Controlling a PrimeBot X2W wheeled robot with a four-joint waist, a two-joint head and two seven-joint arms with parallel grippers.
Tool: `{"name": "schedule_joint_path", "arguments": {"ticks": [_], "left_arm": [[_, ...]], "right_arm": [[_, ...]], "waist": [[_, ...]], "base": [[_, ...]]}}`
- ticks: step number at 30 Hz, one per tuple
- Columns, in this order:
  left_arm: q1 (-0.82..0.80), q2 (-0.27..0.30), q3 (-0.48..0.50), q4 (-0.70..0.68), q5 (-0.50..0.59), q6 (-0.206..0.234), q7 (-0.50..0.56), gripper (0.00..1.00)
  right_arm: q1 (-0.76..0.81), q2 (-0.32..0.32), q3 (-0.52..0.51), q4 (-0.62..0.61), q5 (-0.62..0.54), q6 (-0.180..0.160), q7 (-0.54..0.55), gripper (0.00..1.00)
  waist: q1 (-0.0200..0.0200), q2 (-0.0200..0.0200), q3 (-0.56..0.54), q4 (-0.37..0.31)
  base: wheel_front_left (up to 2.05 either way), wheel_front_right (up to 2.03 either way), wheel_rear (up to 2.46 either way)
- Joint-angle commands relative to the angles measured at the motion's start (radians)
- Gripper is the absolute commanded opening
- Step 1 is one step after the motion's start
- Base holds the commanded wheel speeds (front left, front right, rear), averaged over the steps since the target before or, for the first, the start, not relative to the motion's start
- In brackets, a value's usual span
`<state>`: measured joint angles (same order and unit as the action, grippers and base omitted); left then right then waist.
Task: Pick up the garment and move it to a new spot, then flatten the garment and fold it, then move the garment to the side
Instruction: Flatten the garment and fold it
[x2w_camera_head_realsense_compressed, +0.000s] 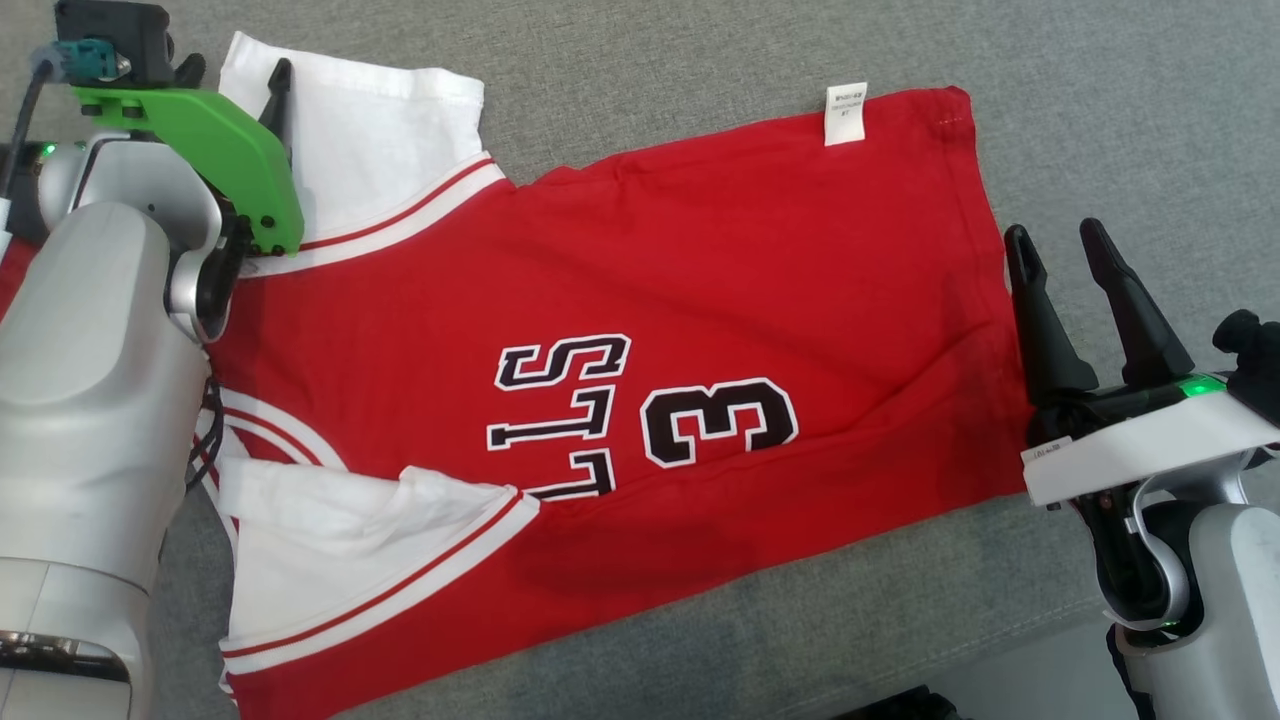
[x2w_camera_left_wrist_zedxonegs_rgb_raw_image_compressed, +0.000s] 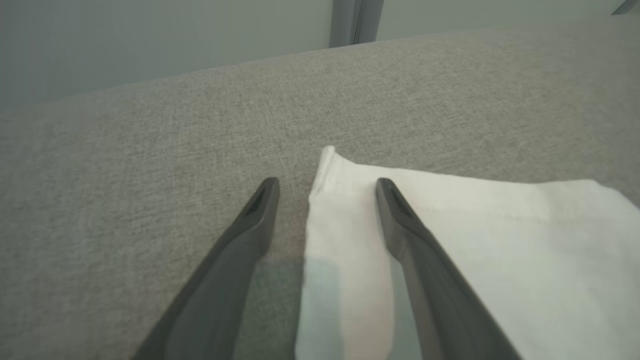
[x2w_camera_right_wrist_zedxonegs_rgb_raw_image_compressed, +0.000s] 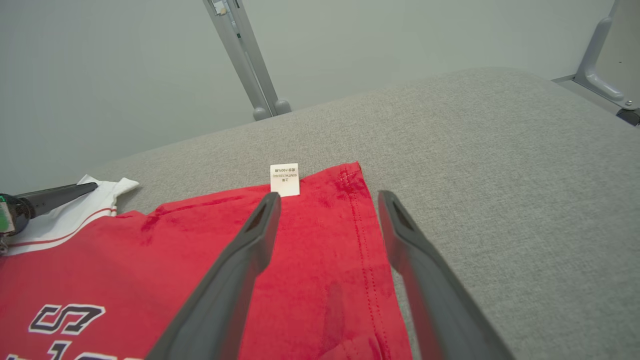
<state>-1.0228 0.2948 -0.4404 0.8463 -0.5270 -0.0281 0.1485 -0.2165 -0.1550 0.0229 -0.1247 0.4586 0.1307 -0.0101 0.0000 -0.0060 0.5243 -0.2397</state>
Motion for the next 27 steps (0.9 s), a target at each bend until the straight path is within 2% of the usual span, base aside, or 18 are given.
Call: {"name": "schedule_joint_path", "arguments": {"ticks": [1, 2, 3, 6, 7, 13, 19, 27], "left_arm": [[-0.011, 0.006, -0.005, 0.022, 0.008, -0.007, 0.008, 1.00], [-0.016, 0.005, -0.007, 0.034, 0.007, -0.010, 0.009, 0.80], [-0.022, 0.004, -0.009, 0.045, 0.006, -0.015, 0.012, 0.50], [-0.033, -0.001, -0.025, 0.071, 0.009, -0.031, 0.021, 0.05], [-0.036, -0.005, -0.030, 0.076, 0.009, -0.036, 0.020, 0.00], [-0.042, -0.023, -0.041, 0.093, -0.007, -0.059, 0.000, 0.00], [-0.036, -0.044, -0.037, 0.068, -0.034, -0.080, -0.043, 0.00], [0.043, -0.043, -0.051, -0.072, -0.110, -0.102, -0.090, 0.00]], "right_arm": [[-0.006, -0.001, 0.001, -0.005, 0.006, 0.000, -0.006, 1.00], [-0.004, -0.002, 0.001, -0.006, 0.006, 0.000, -0.007, 1.00], [-0.003, -0.002, 0.000, -0.007, 0.005, 0.000, -0.008, 1.00], [0.001, -0.001, -0.004, -0.007, 0.003, 0.000, -0.013, 1.00], [0.002, 0.000, -0.006, -0.007, 0.001, 0.000, -0.014, 1.00], [-0.010, 0.002, -0.013, 0.000, -0.007, 0.000, -0.011, 1.00], [-0.032, -0.023, -0.021, 0.023, -0.017, 0.000, 0.010, 1.00], [-0.084, -0.116, -0.040, 0.109, -0.039, 0.000, 0.083, 1.00]], "waist": [[0.0000, 0.0060, 0.006, -0.007], [0.0000, 0.0060, 0.006, -0.008], [0.0000, 0.0060, 0.005, -0.009], [0.0000, 0.0060, 0.001, -0.009], [0.0000, 0.0060, -0.001, -0.007], [0.0000, 0.0060, -0.019, 0.010], [0.0000, 0.0060, -0.052, 0.035], [0.0000, 0.0060, -0.120, 0.096]], "base": [[0.00, 0.00, 0.00], [0.00, 0.00, 0.00], [0.00, 0.00, 0.00], [0.00, 0.00, 0.00], [0.00, 0.00, 0.00], [0.00, 0.00, 0.00], [0.00, 0.00, 0.00], [0.00, 0.00, 0.00]]}}
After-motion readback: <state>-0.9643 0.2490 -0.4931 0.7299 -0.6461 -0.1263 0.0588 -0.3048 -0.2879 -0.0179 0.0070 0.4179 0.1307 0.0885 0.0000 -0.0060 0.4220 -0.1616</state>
